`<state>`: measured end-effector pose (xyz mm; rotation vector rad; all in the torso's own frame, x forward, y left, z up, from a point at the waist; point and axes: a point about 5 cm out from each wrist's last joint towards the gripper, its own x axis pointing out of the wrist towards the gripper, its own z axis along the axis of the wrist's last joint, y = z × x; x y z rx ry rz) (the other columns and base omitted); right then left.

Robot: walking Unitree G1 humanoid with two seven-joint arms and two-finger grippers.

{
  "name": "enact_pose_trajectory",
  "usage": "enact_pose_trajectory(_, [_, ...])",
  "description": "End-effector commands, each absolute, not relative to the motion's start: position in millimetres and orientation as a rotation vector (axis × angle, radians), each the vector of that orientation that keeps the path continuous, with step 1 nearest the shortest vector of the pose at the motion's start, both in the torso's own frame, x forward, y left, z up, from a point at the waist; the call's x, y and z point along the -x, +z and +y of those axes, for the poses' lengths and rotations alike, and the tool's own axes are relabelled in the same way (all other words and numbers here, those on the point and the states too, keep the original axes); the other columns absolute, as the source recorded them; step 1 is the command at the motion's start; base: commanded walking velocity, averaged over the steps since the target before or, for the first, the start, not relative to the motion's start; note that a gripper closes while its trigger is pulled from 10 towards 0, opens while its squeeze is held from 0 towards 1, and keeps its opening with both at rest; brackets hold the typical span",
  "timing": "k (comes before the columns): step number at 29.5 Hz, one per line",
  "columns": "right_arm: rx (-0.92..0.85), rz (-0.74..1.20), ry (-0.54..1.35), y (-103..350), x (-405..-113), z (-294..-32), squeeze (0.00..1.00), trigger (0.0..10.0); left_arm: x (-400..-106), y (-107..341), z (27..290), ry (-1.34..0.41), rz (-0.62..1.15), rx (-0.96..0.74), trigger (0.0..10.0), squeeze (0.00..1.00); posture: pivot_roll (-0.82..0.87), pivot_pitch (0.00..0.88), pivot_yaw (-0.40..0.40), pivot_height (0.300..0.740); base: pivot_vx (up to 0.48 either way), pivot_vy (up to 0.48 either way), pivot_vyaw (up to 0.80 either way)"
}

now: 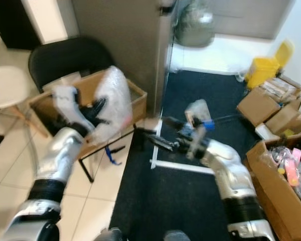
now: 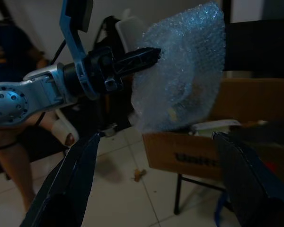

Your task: Picking trash to rubbish bin

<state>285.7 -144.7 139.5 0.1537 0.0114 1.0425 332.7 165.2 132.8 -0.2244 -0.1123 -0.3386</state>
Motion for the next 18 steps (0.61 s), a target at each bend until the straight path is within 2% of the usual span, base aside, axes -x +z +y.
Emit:
enact_pose_trajectory(1, [-0.149,0.013,1.038,138.8,-284.2,-147.2,0.0,10.0,-332.9,131.6,162.1,-0.342,-0.107,0.215,10.0,0.0,-0.07,0.0,-0.026,0.74,0.375,0.0,0.77])
enact_pose_trajectory(7, [-0.158,0.013,1.03,138.4,-284.4,-147.5,0.0,10.0,-333.7,132.2,169.1,-0.318,-0.106,0.207,10.0,0.0,-0.07,0.0,-0.028,0.74,0.379,0.0,0.72])
enact_pose_trajectory(18, [-0.159,0.032,1.027,137.1,-284.9,-148.8,0.0,10.0,-335.9,135.0,173.4,-0.346,-0.103,0.238,10.0,0.0,-0.07,0.0,-0.032,0.74,0.373,0.0,0.0])
